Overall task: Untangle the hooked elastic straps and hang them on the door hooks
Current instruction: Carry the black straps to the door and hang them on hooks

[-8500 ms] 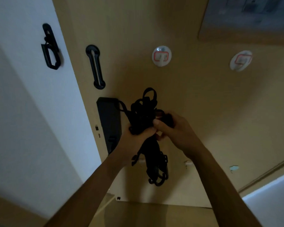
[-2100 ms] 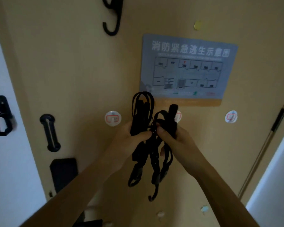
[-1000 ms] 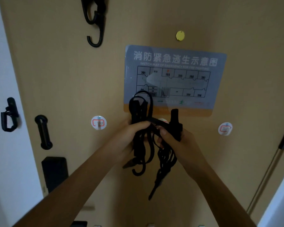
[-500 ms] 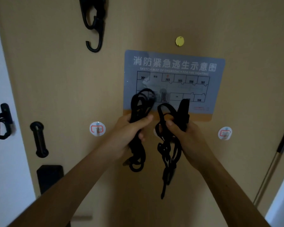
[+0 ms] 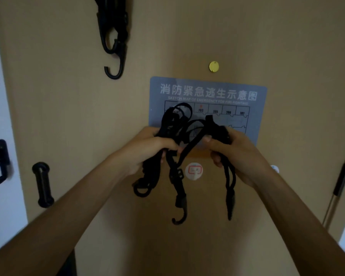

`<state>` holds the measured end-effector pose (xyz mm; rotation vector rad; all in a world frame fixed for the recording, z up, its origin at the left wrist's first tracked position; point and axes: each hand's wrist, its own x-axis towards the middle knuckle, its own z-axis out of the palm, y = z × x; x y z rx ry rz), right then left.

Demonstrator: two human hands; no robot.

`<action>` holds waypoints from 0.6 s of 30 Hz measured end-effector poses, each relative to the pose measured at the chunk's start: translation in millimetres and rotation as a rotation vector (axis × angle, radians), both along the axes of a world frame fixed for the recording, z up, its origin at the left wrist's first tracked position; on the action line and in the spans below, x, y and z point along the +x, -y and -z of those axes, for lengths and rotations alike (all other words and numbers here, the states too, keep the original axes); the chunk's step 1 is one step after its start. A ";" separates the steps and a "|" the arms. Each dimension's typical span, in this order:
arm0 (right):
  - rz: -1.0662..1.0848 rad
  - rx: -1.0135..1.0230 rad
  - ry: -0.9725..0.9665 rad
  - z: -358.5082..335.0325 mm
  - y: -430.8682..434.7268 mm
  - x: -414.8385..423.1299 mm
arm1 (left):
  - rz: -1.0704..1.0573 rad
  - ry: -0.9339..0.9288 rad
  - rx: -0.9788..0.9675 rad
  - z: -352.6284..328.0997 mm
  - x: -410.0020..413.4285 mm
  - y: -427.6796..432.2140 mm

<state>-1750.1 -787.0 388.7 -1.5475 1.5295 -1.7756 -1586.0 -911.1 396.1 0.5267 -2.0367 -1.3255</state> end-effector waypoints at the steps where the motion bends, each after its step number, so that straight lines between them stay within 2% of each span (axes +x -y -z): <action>1: -0.014 0.034 0.013 -3.5 -0.8 -1.2 | 0.003 0.010 -0.013 -1.9 1.3 -0.1; 4: -0.043 0.135 0.024 -14.6 0.6 -1.1 | -0.008 0.026 -0.041 -7.3 1.9 -0.7; 9: 0.002 0.260 -0.138 -28.9 6.0 0.0 | -0.036 0.030 -0.082 -14.8 -1.4 3.0; 14: -0.057 0.210 -0.142 -40.9 7.2 -3.0 | 0.001 0.001 -0.117 -20.2 -0.2 2.0; 18: -0.166 0.208 -0.121 -45.8 10.6 -8.1 | 0.114 -0.048 -0.026 -21.4 -1.6 -0.7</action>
